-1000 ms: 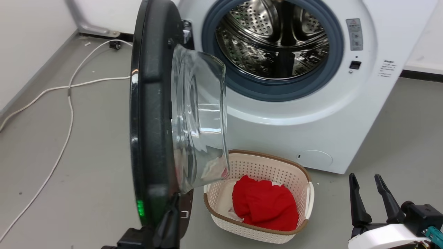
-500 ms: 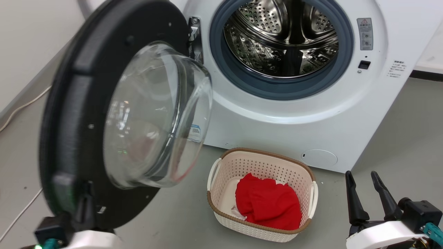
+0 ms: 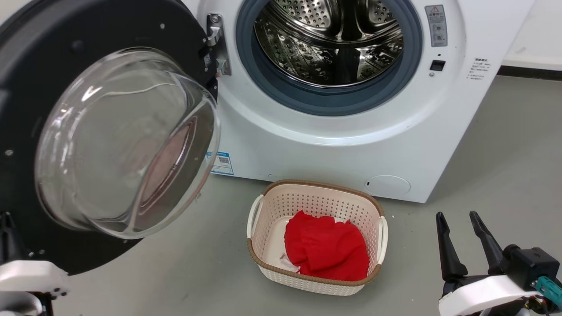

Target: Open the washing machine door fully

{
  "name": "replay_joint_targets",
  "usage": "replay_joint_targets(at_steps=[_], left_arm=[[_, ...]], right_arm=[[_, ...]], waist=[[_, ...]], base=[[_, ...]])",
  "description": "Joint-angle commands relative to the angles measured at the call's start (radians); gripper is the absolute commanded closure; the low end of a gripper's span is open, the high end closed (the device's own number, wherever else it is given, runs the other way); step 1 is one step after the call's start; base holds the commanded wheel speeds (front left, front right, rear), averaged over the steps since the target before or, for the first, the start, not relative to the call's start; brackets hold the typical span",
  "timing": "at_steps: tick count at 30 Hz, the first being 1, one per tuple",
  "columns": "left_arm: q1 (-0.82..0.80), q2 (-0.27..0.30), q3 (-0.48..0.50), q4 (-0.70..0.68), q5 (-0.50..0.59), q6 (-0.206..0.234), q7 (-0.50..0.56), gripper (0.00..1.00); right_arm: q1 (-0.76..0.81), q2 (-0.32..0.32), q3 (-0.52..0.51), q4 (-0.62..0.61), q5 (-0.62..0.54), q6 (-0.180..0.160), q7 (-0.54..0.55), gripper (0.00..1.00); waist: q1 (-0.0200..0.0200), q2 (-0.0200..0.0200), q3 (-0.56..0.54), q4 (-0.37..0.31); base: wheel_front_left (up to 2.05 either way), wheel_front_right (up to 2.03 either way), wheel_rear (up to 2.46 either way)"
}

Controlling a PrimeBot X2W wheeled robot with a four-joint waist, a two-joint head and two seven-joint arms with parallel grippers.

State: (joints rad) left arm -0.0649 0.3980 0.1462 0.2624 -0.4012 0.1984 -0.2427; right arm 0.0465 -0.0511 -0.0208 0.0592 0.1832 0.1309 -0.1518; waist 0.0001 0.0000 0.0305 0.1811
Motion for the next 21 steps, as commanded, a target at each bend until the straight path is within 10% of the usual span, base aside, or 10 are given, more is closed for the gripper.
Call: replay_joint_targets(at_steps=[1,10,19,21], left_arm=[[-0.023,0.012,0.014,0.021,-0.007,-0.003,-0.005,1.0],[-0.122,0.054,0.058,0.226,-0.019,-0.053,-0.021,1.0],[-0.022,-0.051,0.114,0.118,0.014,-0.075,-0.024,1.0],[0.019,-0.082,0.123,0.061,0.029,-0.083,-0.023,0.53]], right_arm=[[0.0,0.002,0.001,-0.008,-0.005,0.0,0.0,0.0],[0.014,0.002,0.005,-0.018,-0.006,0.0,0.005,0.0],[0.026,0.002,-0.012,-0.011,0.0,0.0,0.005,0.0],[0.028,0.002,-0.016,-0.011,-0.002,0.0,0.006,0.0]], waist=[[-0.0001,0.0,0.004,-0.006],[-0.0001,0.0,-0.003,-0.029],[-0.0001,0.0,-0.034,-0.036],[-0.0001,0.0,-0.038,-0.035]], base=[[0.0,0.0,0.0],[0.0,0.0,0.0],[0.0,0.0,0.0],[0.0,0.0,0.0]])
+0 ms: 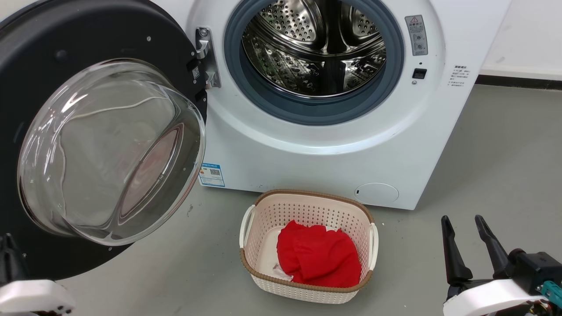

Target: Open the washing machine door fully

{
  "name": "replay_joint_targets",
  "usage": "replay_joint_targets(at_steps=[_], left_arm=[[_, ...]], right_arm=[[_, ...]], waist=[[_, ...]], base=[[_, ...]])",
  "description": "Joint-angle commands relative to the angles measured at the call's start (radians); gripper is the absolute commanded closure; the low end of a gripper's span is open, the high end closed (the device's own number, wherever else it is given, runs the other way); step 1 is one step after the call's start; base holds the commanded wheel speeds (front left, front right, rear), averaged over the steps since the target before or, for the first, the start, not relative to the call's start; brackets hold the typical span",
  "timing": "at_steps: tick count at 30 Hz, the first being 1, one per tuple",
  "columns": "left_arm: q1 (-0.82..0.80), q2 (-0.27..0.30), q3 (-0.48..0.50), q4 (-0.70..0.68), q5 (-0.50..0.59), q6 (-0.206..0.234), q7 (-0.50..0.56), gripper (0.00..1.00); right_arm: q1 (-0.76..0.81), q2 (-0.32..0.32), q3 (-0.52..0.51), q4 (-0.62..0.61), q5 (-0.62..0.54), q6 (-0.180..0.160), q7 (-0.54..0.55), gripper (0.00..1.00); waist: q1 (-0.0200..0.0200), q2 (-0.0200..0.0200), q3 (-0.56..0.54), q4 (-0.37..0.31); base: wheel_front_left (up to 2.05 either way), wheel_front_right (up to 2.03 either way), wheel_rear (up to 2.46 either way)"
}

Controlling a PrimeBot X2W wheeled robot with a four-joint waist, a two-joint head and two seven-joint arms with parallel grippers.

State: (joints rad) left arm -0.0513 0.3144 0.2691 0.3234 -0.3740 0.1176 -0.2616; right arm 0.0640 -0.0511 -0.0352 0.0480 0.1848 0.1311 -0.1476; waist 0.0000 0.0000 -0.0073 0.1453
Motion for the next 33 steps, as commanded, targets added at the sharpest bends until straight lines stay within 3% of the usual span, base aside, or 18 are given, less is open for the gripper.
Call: replay_joint_targets(at_steps=[1,8,12,24,33], left_arm=[[0.027,-0.016,-0.001,-0.027,0.013,-0.003,-0.004,0.0],[0.13,-0.14,-0.029,-0.253,0.107,-0.007,-0.004,0.0],[0.153,-0.182,-0.07,-0.315,0.15,-0.021,-0.004,0.0],[0.087,-0.209,-0.206,-0.3,0.216,-0.089,-0.004,0.0],[0.069,-0.211,-0.247,-0.242,0.23,-0.088,-0.003,0.0]], right_arm=[[0.011,0.002,-0.004,-0.001,-0.004,-0.001,0.002,0.0],[0.006,0.002,-0.01,-0.006,-0.009,-0.001,-0.005,0.0],[-0.001,0.002,0.0,-0.007,-0.013,-0.001,-0.005,0.0],[-0.023,0.002,0.029,-0.034,-0.048,-0.001,0.001,0.0],[-0.014,0.002,0.026,-0.049,-0.078,-0.001,0.012,0.0]], waist=[[0.0,0.0,-0.003,0.002],[0.0,0.0,-0.012,-0.001],[0.0,0.0,-0.013,-0.015],[0.0,0.0,-0.019,-0.109],[0.0,0.0,-0.023,-0.176]], base=[[0.0,0.0,0.0],[0.0,0.0,0.0],[0.0,0.0,0.0],[0.0,0.0,0.0],[0.0,0.0,0.0]])
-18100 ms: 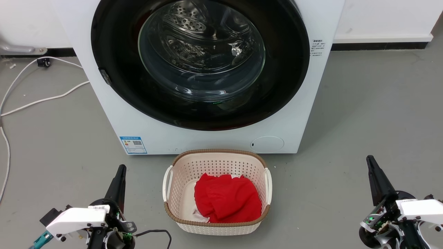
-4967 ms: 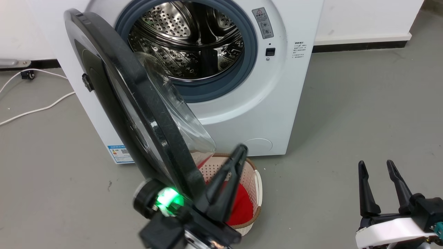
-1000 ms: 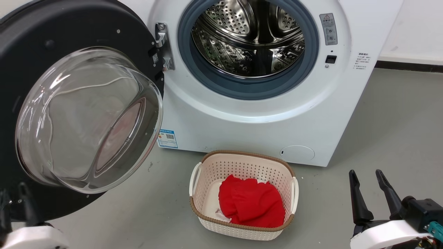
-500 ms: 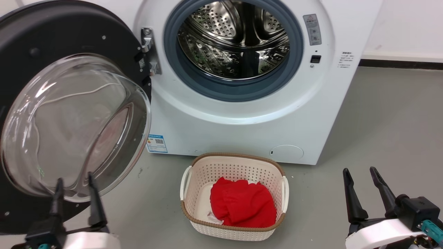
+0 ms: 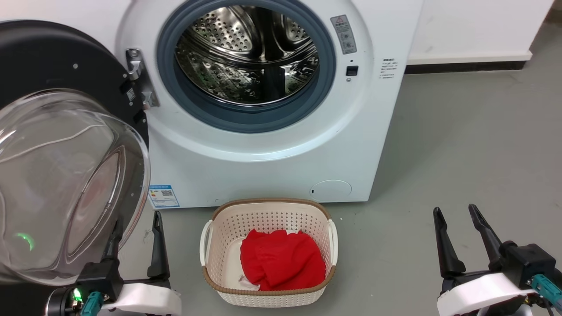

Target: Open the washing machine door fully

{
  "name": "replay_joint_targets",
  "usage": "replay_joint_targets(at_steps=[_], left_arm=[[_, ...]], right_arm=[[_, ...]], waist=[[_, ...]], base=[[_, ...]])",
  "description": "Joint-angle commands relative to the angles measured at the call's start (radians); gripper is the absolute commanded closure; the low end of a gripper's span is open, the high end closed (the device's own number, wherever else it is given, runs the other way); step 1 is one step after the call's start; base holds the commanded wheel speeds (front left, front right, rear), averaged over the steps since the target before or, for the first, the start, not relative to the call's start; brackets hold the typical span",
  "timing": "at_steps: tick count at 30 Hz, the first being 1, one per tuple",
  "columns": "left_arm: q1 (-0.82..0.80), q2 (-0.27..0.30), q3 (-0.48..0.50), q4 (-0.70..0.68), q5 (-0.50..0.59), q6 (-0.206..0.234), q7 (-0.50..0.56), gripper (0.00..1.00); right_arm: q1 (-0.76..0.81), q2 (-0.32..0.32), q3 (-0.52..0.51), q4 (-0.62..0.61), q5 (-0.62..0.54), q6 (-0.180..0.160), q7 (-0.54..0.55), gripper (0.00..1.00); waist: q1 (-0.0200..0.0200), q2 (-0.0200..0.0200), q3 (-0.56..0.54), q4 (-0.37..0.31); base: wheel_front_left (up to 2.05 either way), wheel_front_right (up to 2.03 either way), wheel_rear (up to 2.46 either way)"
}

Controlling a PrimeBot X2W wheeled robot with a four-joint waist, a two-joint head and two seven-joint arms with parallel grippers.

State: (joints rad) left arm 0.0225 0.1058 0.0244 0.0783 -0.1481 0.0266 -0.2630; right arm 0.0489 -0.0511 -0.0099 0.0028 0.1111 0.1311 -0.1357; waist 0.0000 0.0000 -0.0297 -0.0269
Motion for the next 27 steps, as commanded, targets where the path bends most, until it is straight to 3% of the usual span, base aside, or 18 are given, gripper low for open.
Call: replay_joint_targets(at_steps=[1,26,27], left_arm=[[-0.002,-0.003,-0.005,0.007,0.007,0.005,-0.002,0.0],[0.01,0.01,-0.029,0.031,0.02,0.006,-0.002,0.0],[0.012,0.008,-0.028,0.029,0.016,0.003,0.0,1.0]], right_arm=[[0.004,0.002,0.001,-0.004,-0.006,-0.001,0.001,0.0],[0.014,0.002,0.01,0.011,0.009,-0.001,0.01,0.0],[0.004,0.0,0.01,0.01,0.004,0.0,0.012,1.0]], waist=[[0.0,0.0,-0.002,-0.007],[0.0,0.0,-0.009,-0.019],[0.0,0.0,-0.009,-0.019]], base=[[0.0,0.0,0.0],[0.0,0.0,0.0],[0.0,0.0,0.0]])
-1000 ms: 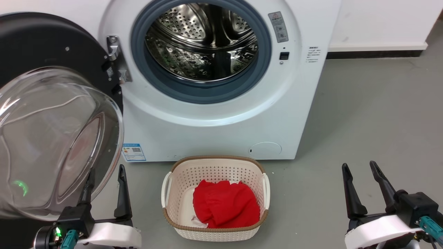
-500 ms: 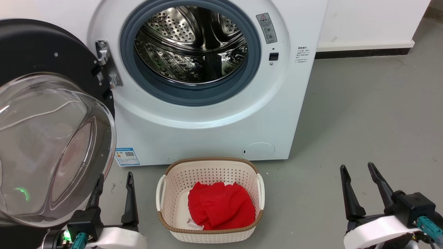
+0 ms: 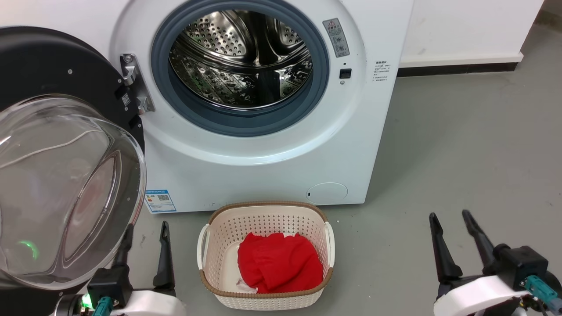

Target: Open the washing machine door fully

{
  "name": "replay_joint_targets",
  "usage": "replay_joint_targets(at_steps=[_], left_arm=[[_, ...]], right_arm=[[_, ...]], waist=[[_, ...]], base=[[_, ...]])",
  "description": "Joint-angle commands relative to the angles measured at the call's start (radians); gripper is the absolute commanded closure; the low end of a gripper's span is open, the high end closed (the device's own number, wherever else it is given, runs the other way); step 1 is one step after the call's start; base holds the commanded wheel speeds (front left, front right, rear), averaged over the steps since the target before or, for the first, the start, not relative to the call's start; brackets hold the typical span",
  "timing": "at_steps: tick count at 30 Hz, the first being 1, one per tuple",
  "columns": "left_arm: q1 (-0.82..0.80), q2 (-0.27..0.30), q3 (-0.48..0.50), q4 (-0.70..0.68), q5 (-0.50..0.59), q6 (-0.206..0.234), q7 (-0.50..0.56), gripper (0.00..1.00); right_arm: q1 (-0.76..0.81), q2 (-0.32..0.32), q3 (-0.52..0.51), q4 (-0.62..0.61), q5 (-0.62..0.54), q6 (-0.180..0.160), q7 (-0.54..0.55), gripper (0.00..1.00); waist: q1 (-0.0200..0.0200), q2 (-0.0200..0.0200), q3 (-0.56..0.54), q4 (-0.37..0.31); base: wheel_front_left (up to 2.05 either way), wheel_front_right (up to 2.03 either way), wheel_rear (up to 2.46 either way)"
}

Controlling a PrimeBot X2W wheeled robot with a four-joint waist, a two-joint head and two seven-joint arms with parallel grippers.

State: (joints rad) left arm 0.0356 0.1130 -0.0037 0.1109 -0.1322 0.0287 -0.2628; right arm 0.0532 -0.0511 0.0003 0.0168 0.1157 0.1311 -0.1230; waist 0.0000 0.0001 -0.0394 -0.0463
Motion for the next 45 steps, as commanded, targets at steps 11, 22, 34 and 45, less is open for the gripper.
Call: replay_joint_targets(at_steps=[11,22,34,45], left_arm=[[-0.018,-0.011,0.023,0.045,-0.163,-0.02,0.055,1.0],[-0.033,-0.018,0.032,0.051,-0.365,-0.041,0.098,1.0],[-0.054,-0.026,0.046,0.064,-0.556,-0.062,0.145,1.0],[-0.074,-0.033,0.061,0.077,-0.737,-0.082,0.191,1.0]], right_arm=[[-0.004,-0.008,0.0,0.039,0.176,0.0,0.017,1.0],[-0.032,-0.017,-0.005,0.068,0.388,0.0,0.04,1.0],[-0.055,-0.023,-0.012,0.094,0.588,0.0,0.065,1.0],[-0.077,-0.026,-0.022,0.12,0.775,0.0,0.09,1.0]], waist=[[0.0,-0.0001,0.003,0.003],[0.0,-0.0001,0.006,0.007],[0.0,-0.0001,0.01,0.011],[0.0,-0.0001,0.015,0.016]], base=[[0.0,0.0,0.0],[0.0,0.0,0.0],[0.0,0.0,0.0],[0.0,0.0,0.0]])
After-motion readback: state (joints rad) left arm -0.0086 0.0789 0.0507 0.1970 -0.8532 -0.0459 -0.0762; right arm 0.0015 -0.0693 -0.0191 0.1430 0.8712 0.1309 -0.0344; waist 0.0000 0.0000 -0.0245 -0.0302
